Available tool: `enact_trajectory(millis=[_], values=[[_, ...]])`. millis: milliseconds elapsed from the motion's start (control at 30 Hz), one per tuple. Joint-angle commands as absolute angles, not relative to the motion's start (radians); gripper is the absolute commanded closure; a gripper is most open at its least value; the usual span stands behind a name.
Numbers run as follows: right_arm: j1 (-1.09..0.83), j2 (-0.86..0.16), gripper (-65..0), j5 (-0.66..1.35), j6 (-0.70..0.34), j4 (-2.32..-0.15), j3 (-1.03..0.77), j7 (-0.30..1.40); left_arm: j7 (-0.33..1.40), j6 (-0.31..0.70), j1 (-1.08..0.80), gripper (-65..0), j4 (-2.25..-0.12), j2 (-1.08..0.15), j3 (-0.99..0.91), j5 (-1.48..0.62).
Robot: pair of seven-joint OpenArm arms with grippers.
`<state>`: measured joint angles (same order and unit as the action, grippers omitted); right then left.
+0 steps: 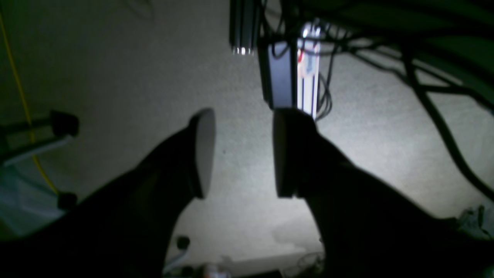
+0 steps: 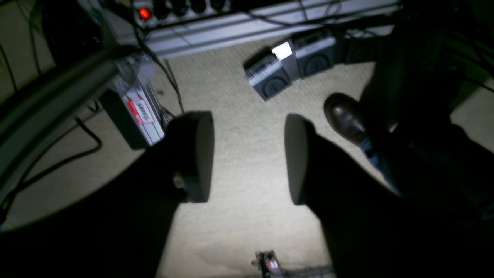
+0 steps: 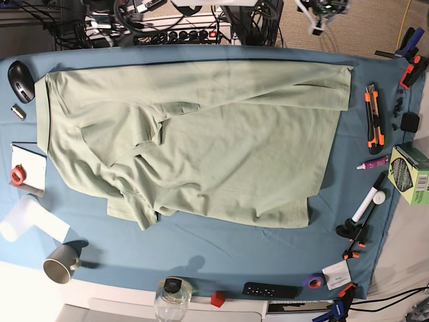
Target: Fold the T-shirt properly
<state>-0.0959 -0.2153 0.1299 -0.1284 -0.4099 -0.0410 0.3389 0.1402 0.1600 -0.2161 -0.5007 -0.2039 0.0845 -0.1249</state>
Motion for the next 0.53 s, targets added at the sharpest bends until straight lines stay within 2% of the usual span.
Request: enact_trajectory(millis=[0, 33, 67, 100, 133, 500], values=[[-0.099, -0.215, -21.2, 0.126, -0.105, -0.410, -0.041, 0.344, 0.138, 0.147, -0.198, -24.6, -0.474, -0.189, 0.085, -0.121], [-0.100, -0.201, -15.5, 0.126, -0.090, -0.410, -0.041, 0.353, 0.139, 0.122, -0.181, -21.2, -0.446, -0.172, 0.085, -0.120], [-0.100, -0.190, -9.3, 0.126, -0.089, -0.410, -0.041, 0.366, 0.141, 0.093, -0.167, -14.5, -0.424, -0.156, 0.085, -0.121], [-0.101, -0.179, -3.7, 0.126, -0.089, -0.410, -0.041, 0.374, 0.141, 0.061, -0.157, -5.2, -0.409, -0.142, 0.085, -0.123], [-0.102, -0.171, 0.0, 0.125, -0.090, -0.410, -0.041, 0.383, 0.141, 0.043, -0.152, 0.0, -0.402, -0.130, 0.085, -0.122], [-0.102, -0.160, 0.0, 0.115, -0.089, -0.412, -0.041, 0.384, 0.122, 0.038, -0.155, 0.0, -0.416, -0.103, 0.085, -0.097]])
